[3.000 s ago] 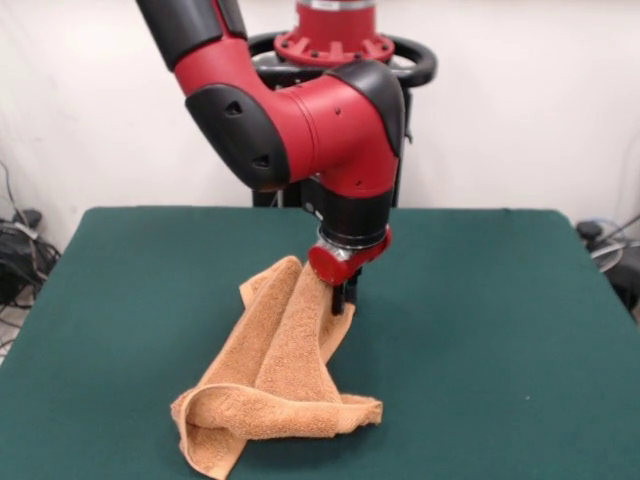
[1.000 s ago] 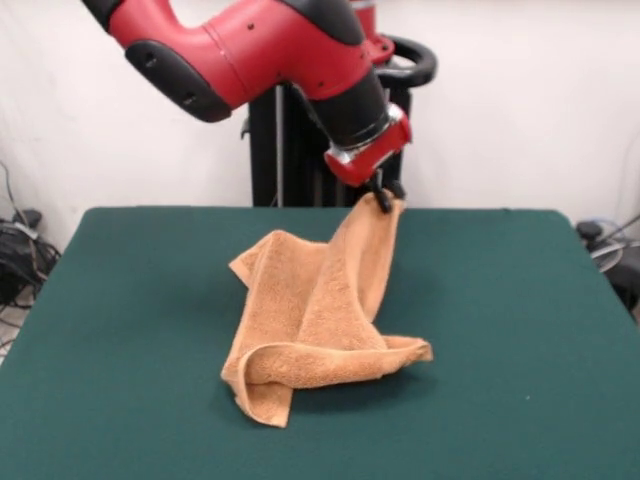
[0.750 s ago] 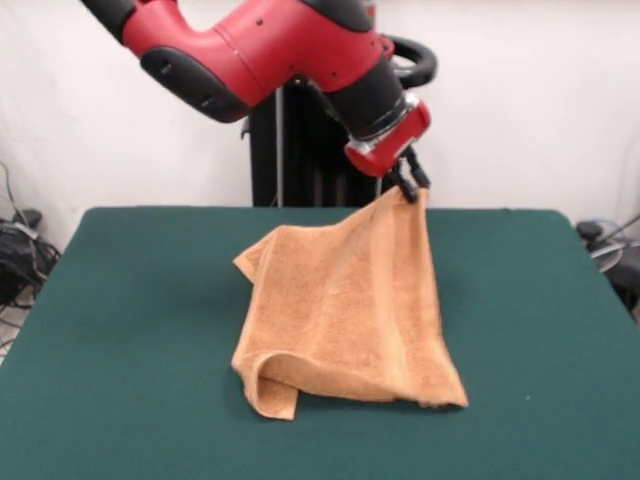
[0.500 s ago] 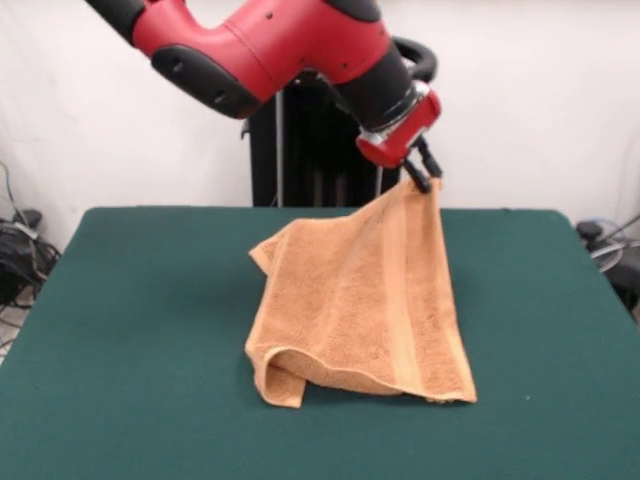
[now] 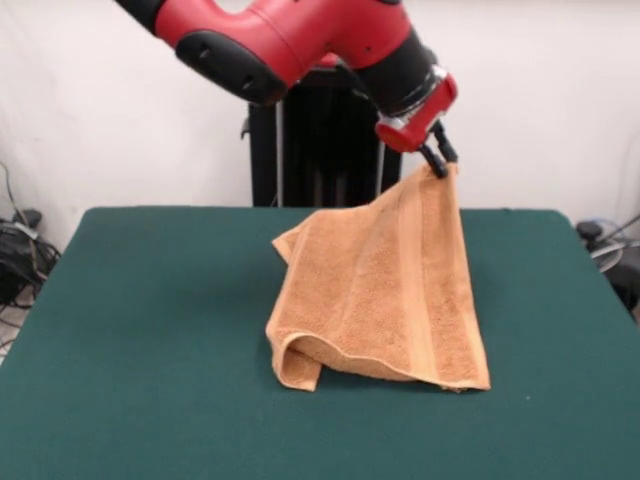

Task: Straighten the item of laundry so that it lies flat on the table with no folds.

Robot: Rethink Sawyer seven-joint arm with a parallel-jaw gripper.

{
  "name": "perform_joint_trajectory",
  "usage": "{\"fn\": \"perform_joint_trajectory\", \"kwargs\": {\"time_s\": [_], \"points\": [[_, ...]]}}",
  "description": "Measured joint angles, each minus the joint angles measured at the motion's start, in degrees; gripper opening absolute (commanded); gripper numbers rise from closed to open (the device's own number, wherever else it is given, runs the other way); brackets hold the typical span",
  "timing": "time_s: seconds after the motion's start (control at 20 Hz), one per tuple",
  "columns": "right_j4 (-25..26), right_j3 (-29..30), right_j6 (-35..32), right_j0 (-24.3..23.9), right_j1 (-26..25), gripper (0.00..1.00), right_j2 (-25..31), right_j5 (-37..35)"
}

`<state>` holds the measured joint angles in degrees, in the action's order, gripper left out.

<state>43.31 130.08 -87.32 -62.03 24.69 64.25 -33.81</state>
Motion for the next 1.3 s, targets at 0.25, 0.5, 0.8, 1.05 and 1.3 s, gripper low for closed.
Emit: {"fn": "perform_joint_trajectory", "kwargs": {"time_s": [0.25, 0.5, 0.8, 1.05, 1.3], "points": [[2.3, 0.01, 0.0, 4.65, 0.57, 0.0, -1.59, 2.41], [4.9, 0.01, 0.0, 8.93, 1.41, 0.0, -3.15, 8.21], [6.23, 0.0, 0.0, 9.42, 0.89, 0.0, -3.55, 20.02], [6.26, 0.0, 0.0, 8.18, 0.63, 0.0, -3.57, 26.62], [6.28, 0.0, 0.0, 8.22, 0.62, 0.0, -3.87, 29.24]]}}
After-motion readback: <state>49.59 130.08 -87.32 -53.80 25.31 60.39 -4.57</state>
